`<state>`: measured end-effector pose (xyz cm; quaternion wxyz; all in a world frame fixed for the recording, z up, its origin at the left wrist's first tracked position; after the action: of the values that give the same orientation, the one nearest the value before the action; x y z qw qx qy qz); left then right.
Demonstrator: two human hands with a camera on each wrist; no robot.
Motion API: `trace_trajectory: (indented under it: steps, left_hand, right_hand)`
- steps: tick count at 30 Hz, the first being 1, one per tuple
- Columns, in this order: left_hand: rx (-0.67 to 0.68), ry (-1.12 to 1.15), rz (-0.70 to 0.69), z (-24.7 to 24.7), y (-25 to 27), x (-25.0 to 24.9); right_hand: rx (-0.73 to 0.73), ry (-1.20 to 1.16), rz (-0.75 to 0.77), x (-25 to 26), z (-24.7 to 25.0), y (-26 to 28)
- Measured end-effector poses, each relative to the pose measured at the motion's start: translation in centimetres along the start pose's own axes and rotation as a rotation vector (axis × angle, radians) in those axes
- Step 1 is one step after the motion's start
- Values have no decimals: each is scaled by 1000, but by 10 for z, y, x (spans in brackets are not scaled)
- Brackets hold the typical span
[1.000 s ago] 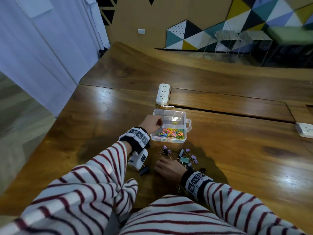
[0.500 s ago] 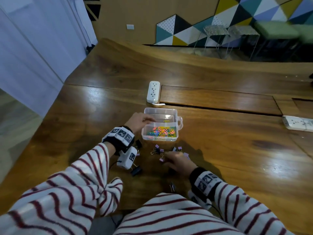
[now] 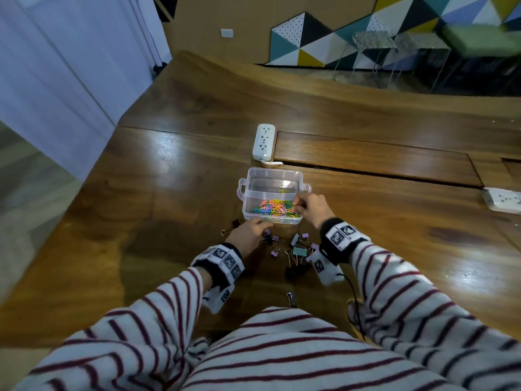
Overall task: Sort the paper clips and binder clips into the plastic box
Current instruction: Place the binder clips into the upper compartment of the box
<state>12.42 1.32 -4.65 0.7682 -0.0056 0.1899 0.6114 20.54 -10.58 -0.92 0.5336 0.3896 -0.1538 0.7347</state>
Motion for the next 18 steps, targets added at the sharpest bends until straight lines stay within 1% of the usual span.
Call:
trace_trajectory:
  steps: [2,4,8,10,12,13,16,17,18]
  left_hand:
    - [56,-101,10,-11,-6,-5]
    - [83,-143,19,-15,-8,-9]
    - [76,-16,12,-16,-6,-1]
    - [66,59,46,-13,0,10]
    - [68,82,109,-8,9,24]
    - [90,73,132,-8,14,31]
    - [247,34,149,-15,26,46]
    - [257,36,144,-15,27,46]
    - [226,45,140,-11,25,44]
  right_hand:
    - [7,64,39,7,-5,-7]
    - [31,113,59,11,-10,-11]
    - [106,167,2,2,-14,-9]
    - [100,151,-28,-7,-6,-2]
    - [74,105,-40,-15,4,9]
    - [66,92,-40,-19,9,16]
    - [72,94,-27,-35,17,33]
    - [80,97,-26,-39,17,38]
    - [82,95,-21,-43,16,42]
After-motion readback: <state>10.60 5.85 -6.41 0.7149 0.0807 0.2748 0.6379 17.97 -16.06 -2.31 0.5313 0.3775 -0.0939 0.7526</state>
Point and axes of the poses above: each hand's wrist, its own y-axis away from the middle knuckle, its own z-axis out of the back of the hand, x = y × z, the point moved 9 cm from there along -y, towards the middle knuckle, and after that the axes turned 8 degrees about -y, right-handed, at the moved point
